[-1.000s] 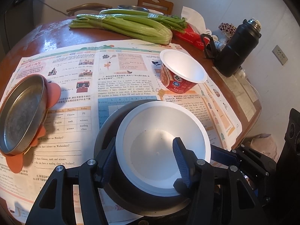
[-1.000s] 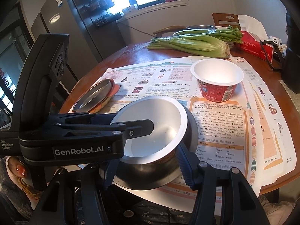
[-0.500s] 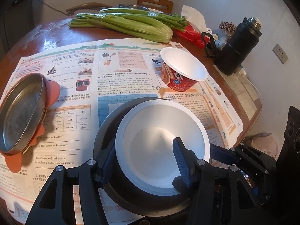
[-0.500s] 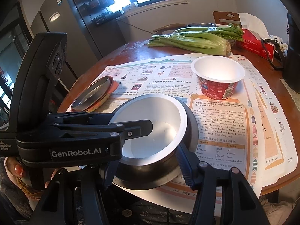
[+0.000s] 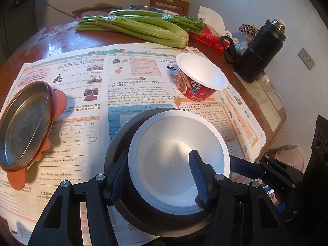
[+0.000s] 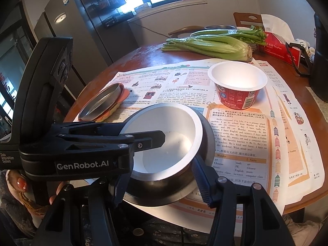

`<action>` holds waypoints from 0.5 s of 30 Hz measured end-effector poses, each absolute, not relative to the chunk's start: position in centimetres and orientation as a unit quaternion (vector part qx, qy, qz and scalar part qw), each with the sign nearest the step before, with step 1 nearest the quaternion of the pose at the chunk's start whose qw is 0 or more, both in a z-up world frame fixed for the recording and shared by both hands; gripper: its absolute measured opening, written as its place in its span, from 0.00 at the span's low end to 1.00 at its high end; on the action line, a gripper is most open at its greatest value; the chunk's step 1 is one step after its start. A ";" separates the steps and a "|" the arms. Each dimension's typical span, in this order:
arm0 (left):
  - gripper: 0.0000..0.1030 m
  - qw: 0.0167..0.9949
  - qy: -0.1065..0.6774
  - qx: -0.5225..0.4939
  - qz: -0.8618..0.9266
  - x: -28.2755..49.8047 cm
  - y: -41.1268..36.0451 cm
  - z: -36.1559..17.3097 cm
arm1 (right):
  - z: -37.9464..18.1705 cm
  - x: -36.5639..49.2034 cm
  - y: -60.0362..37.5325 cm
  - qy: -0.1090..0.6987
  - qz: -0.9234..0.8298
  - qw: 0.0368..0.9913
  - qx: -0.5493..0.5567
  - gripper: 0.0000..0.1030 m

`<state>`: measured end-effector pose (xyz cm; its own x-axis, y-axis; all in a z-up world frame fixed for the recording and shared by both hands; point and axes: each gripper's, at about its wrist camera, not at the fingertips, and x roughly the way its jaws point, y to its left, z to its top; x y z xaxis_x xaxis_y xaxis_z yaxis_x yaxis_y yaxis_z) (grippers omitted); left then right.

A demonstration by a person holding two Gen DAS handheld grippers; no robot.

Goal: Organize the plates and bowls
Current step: 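Move the left tool with the nested bowls to the smaller red-printed paper bowl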

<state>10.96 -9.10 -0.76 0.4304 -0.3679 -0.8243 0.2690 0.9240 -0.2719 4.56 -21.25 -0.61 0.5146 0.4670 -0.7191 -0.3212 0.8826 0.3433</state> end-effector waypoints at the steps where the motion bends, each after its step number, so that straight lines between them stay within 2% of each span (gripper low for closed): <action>1: 0.58 0.844 0.499 -0.052 -0.189 11.0 -9.0 -0.7 | -0.6 4.5 -21.4 0.437 0.227 0.866 0.084 0.57; 15: 0.58 0.850 0.488 -0.067 -0.189 10.7 -7.8 0.0 | 0.1 4.8 -23.6 0.425 0.209 0.875 0.100 0.57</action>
<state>10.66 -7.79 0.03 0.4523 -0.3862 -0.8039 0.2562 0.9196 -0.2977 4.83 -23.62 0.12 0.5516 0.4516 -0.7013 -0.2809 0.8922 0.3536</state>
